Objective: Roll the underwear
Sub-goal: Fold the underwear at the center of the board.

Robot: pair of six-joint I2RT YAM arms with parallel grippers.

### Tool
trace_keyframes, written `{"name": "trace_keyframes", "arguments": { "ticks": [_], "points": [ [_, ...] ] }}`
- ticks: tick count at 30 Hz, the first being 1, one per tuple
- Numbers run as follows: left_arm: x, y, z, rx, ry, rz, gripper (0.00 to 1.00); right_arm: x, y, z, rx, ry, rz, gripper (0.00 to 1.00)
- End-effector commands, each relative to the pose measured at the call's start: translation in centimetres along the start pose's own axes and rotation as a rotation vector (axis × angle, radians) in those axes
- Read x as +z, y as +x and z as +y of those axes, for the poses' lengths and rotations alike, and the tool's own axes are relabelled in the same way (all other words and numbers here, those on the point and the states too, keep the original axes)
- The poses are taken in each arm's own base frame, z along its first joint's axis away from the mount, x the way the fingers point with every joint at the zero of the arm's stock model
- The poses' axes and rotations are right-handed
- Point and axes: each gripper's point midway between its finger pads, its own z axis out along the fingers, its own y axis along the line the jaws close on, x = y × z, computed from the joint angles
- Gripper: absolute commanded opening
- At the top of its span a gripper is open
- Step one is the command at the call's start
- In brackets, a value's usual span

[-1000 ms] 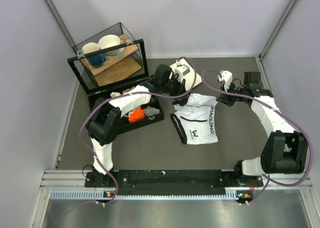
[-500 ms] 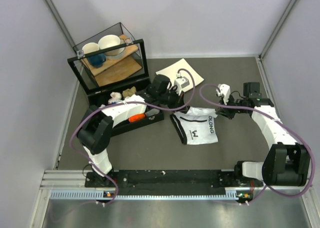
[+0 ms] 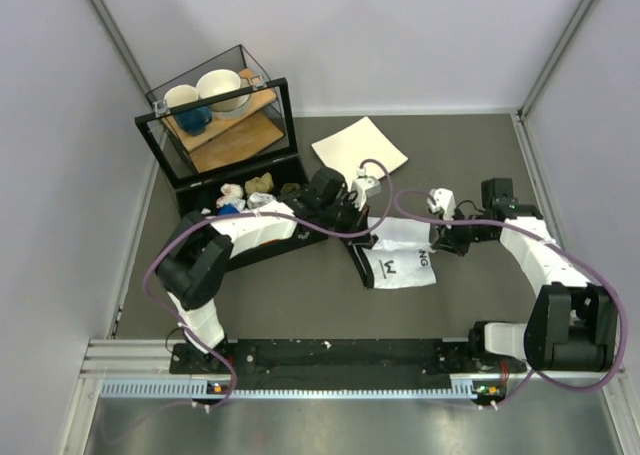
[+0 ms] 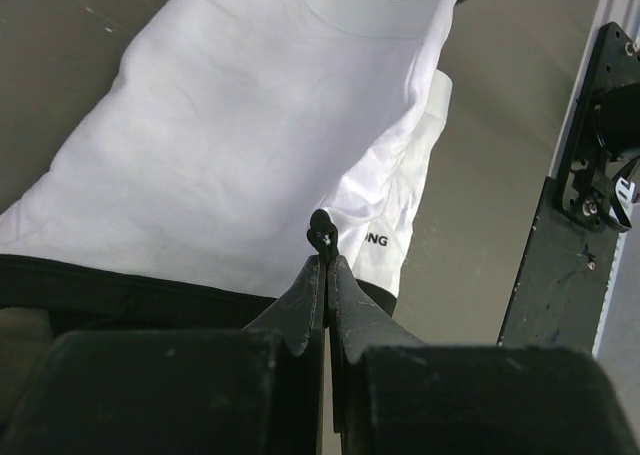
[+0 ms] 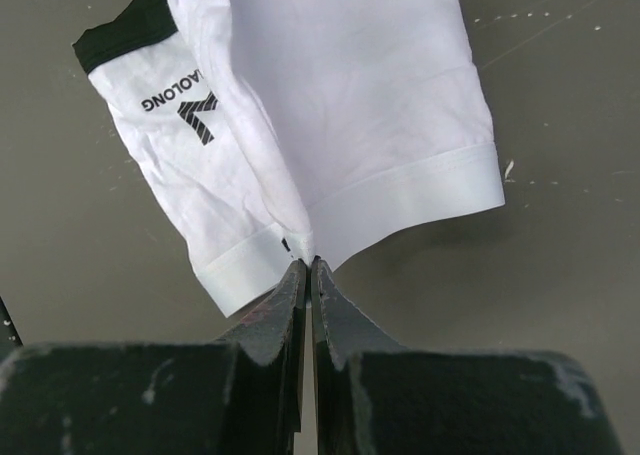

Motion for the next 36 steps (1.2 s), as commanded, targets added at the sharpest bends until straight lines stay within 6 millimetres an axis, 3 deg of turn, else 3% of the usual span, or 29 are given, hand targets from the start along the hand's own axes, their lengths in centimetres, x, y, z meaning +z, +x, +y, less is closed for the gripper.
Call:
{"name": "trace_keyframes", "arguments": {
  "ticks": [1, 9, 19, 25, 27, 32, 36],
  "points": [
    [-0.2, -0.6, -1.7, 0.018, 0.038, -0.023, 0.0, -0.1, 0.6, 0.8, -0.038, -0.022, 0.008, 0.0],
    [0.4, 1.0, -2.4, -0.005, 0.042, 0.012, 0.0, 0.2, 2.4, 2.4, -0.063, -0.072, 0.046, 0.0],
    [1.1, 3.5, -1.9, -0.048, 0.032, 0.079, 0.03, 0.7, 3.5, 3.2, -0.051, -0.113, 0.066, 0.0],
    [1.5, 4.3, -1.9, -0.067, 0.034, 0.1, 0.13, 1.1, 4.4, 3.5, -0.036, -0.136, 0.095, 0.0],
    [1.5, 4.8, -2.0, -0.081, 0.035, 0.109, 0.2, 1.1, 4.7, 3.7, -0.035, -0.143, 0.103, 0.0],
    [1.0, 5.4, -1.9, -0.1, 0.013, 0.109, 0.36, 0.9, 5.1, 4.5, -0.029, -0.174, 0.121, 0.2],
    [-0.2, 4.1, -2.1, -0.087, -0.015, 0.049, 0.41, 0.3, 4.6, 5.2, -0.019, -0.203, 0.119, 0.3]
  ]
}}
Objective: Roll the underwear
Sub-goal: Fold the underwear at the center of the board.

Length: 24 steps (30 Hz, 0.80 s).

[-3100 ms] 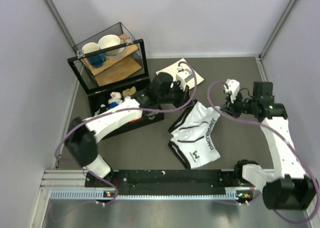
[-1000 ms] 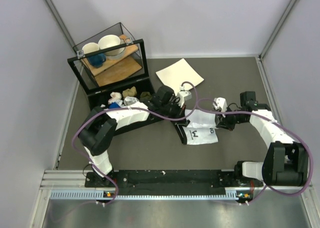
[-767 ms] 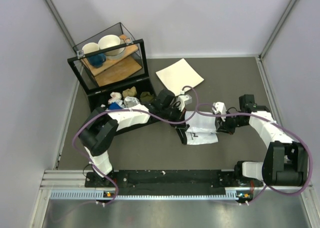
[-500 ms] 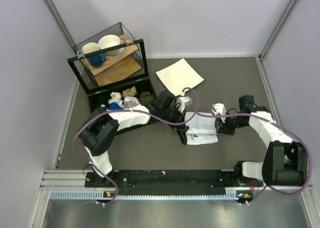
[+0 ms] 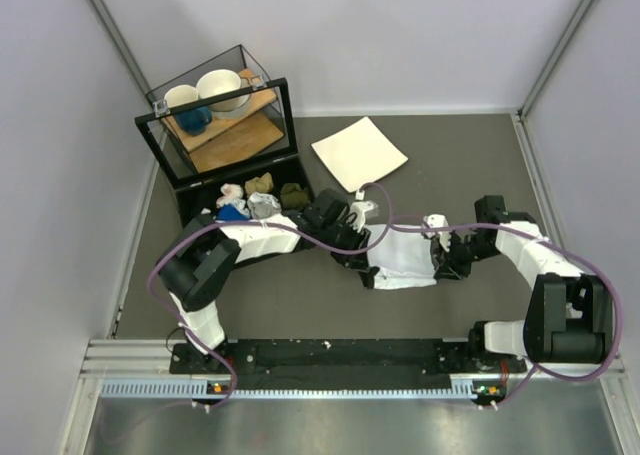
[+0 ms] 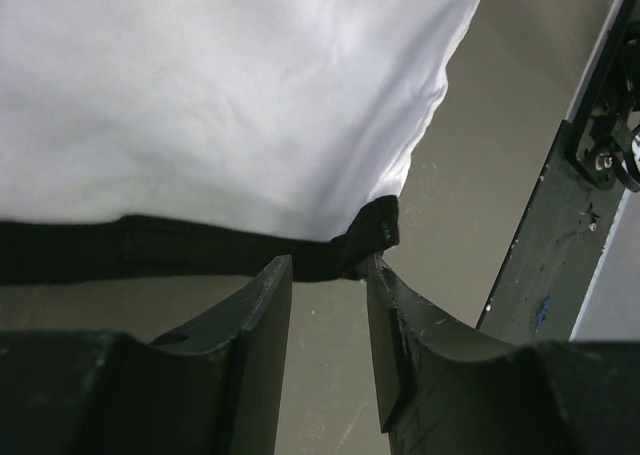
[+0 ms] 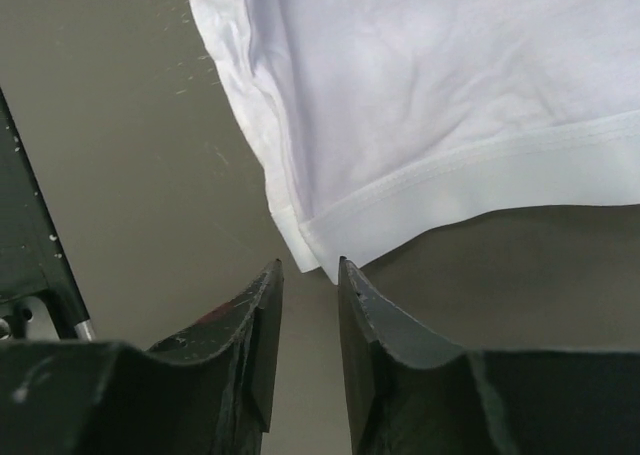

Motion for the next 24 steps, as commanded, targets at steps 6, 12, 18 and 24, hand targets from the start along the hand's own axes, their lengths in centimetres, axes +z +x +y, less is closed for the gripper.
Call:
{"name": "trace_keyframes", "arguments": {
  "ticks": [6, 12, 18, 24],
  "points": [
    [-4.2, -3.7, -1.6, 0.068, -0.056, -0.183, 0.45, -1.8, -2.9, 0.7, -0.003, -0.045, -0.067, 0.35],
    [-6.0, -5.9, -2.0, 0.081, -0.05, -0.303, 0.45, -2.9, -7.1, -2.0, 0.115, -0.03, -0.185, 0.27],
    [-3.6, -8.1, -0.9, 0.016, -0.026, -0.289, 0.36, -1.4, -7.5, -7.6, 0.322, 0.027, -0.159, 0.08],
    [-0.9, -8.3, 5.1, -0.113, -0.171, -0.227, 0.28, 1.2, -5.6, -11.7, 0.469, 0.078, -0.042, 0.06]
  ]
}}
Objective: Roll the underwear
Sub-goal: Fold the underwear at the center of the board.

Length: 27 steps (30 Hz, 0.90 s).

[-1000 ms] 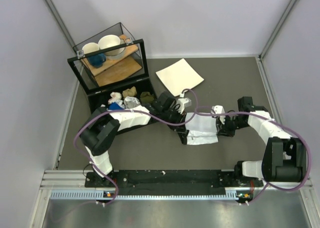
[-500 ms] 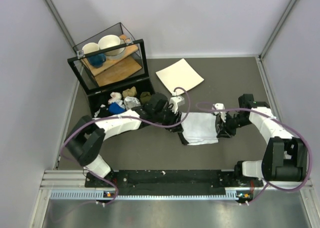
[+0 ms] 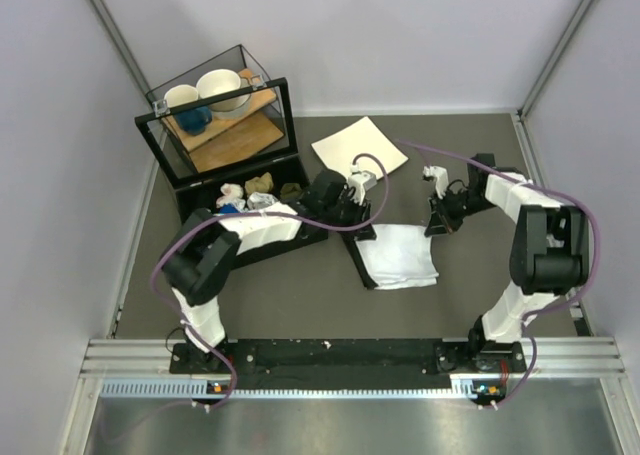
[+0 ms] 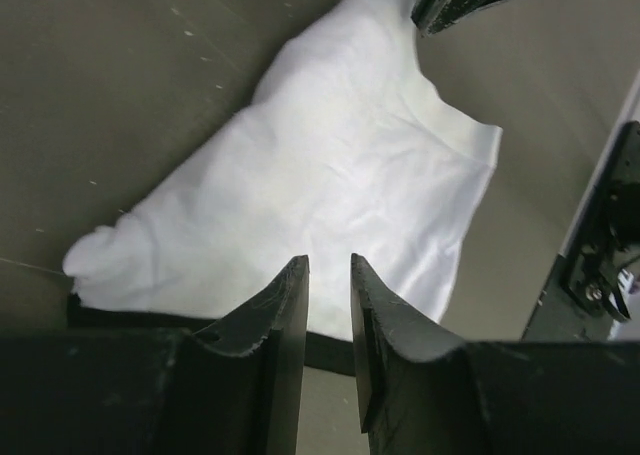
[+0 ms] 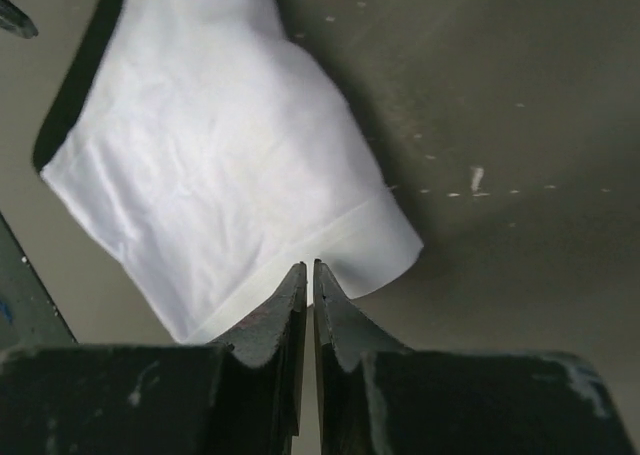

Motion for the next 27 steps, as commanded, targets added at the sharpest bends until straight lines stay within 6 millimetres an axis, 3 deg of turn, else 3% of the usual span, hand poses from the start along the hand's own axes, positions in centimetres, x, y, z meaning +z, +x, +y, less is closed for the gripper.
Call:
{"name": "trace_keyframes", "arguments": {
  "ticks": [1, 6, 8, 12, 16, 20, 23, 25, 27],
  "points": [
    [1.3, -1.2, 3.9, -0.081, -0.112, -0.005, 0.27, 1.0, -1.4, -4.1, 0.108, 0.111, 0.026, 0.06],
    [2.0, 1.4, 9.0, -0.182, -0.245, 0.067, 0.27, 2.4, -0.7, -6.4, 0.16, 0.198, 0.121, 0.06],
    [2.1, 2.2, 9.9, -0.21, -0.267, 0.082, 0.28, 2.5, -0.7, -6.4, 0.16, 0.203, 0.125, 0.08],
    [2.1, 1.7, 10.4, -0.207, -0.272, 0.072, 0.31, 2.1, -1.1, -6.3, 0.144, 0.208, 0.115, 0.12],
    [1.0, -0.8, 8.9, -0.161, -0.239, 0.008, 0.34, 0.6, -2.8, -5.1, 0.089, 0.204, 0.068, 0.15],
    [-2.4, -5.1, 5.7, -0.069, -0.195, -0.12, 0.37, -2.0, -4.9, -1.2, -0.042, 0.15, -0.017, 0.18],
    [-5.1, -7.8, 3.3, 0.007, -0.169, -0.219, 0.39, -3.0, -4.7, 2.2, -0.164, 0.07, -0.053, 0.2],
    [-6.6, -8.6, 2.4, 0.043, -0.167, -0.26, 0.39, -2.6, -2.9, 4.8, -0.284, -0.013, -0.032, 0.24],
    [-9.5, -10.5, 0.8, 0.099, -0.184, -0.35, 0.4, -2.8, -1.6, 7.2, -0.434, -0.052, -0.017, 0.31]
  ]
}}
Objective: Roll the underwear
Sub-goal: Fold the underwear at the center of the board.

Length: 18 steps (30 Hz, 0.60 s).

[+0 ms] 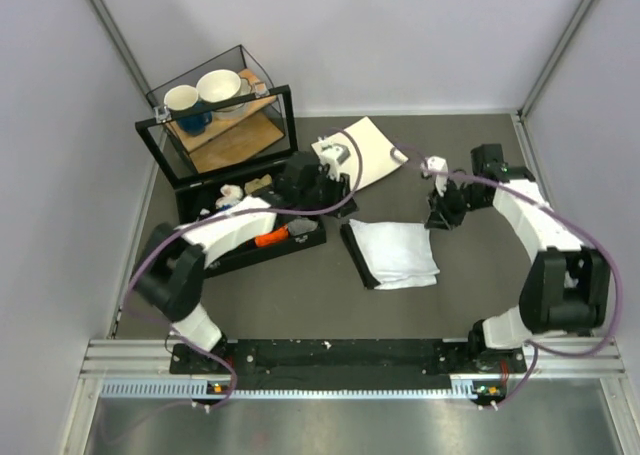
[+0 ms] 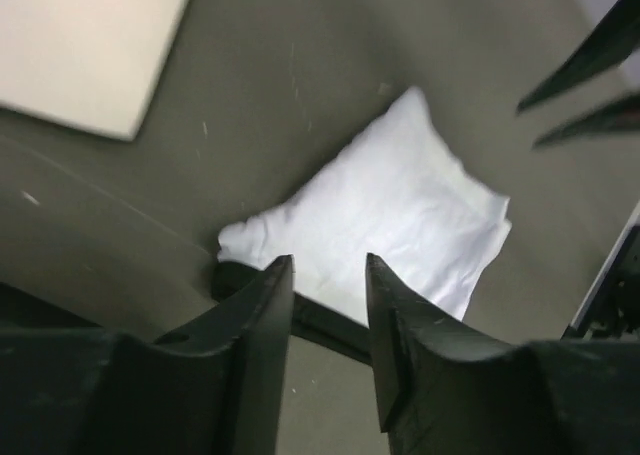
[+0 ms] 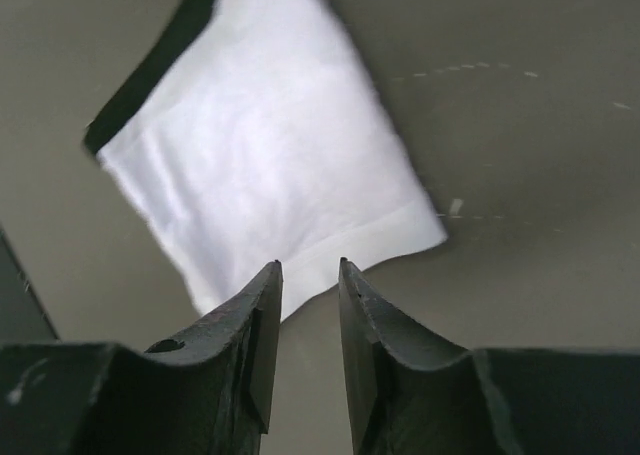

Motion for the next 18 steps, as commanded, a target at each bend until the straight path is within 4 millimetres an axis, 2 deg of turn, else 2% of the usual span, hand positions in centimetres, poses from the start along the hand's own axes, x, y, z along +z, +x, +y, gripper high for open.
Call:
{"name": "trace_keyframes", "arguments": {
  "ticks": [1, 2, 3, 4, 6, 7, 8, 9, 10, 12, 13, 14, 15, 16, 18],
  "points": [
    [-8.0, -7.7, -3.7, 0.177, 0.013, -0.319, 0.43, 0.2, 3.4, 8.4, -0.381, -0.245, 0.002, 0.35],
    [-9.1, -8.2, -3.5, 0.191, -0.017, -0.358, 0.46, 0.3, 4.0, 9.2, -0.456, -0.254, -0.003, 0.4],
    [-10.2, -8.6, -3.7, 0.207, -0.029, -0.389, 0.5, -0.2, 4.1, 10.1, -0.554, -0.243, -0.025, 0.51],
    [-12.1, -9.0, -4.2, 0.229, -0.038, -0.441, 0.54, 0.5, 5.5, 11.3, -0.66, -0.281, -0.035, 0.57],
    [-13.9, -9.2, -4.3, 0.248, -0.058, -0.482, 0.61, 0.7, 5.9, 12.0, -0.755, -0.281, -0.069, 0.68],
    [-15.4, -9.3, -4.8, 0.278, -0.052, -0.512, 0.65, 0.8, 6.1, 12.5, -0.801, -0.279, -0.094, 0.7],
    [-16.0, -8.9, -4.7, 0.284, -0.054, -0.507, 0.68, 0.9, 5.8, 12.3, -0.826, -0.264, -0.106, 0.71],
    [-16.6, -8.7, -4.8, 0.288, -0.052, -0.51, 0.79, 1.0, 5.8, 12.3, -0.835, -0.261, -0.108, 0.72],
    [-17.9, -8.4, -5.0, 0.299, -0.054, -0.527, 0.85, 1.3, 6.2, 12.2, -0.838, -0.259, -0.09, 0.72],
    [-19.0, -7.4, -4.3, 0.301, -0.079, -0.519, 0.99, 1.9, 6.6, 11.6, -0.864, -0.247, -0.062, 0.72],
    [-20.0, -6.6, -4.2, 0.33, -0.091, -0.516, 0.99, 2.3, 7.5, 11.2, -0.865, -0.236, -0.016, 0.71],
    [-20.6, -6.2, -4.1, 0.354, -0.101, -0.509, 0.99, 2.8, 7.5, 10.6, -0.888, -0.214, -0.005, 0.71],
    [-20.6, -4.6, -3.6, 0.366, -0.116, -0.456, 0.99, 3.0, 7.8, 10.3, -0.895, -0.203, 0.01, 0.7],
    [-21.8, -4.3, -3.8, 0.413, -0.128, -0.466, 0.99, 3.3, 8.8, 10.0, -0.892, -0.196, 0.047, 0.7],
    [-22.4, -2.5, -3.1, 0.449, -0.159, -0.416, 0.99, 3.9, 8.8, 9.7, -0.905, -0.185, 0.06, 0.68]
  ]
}}
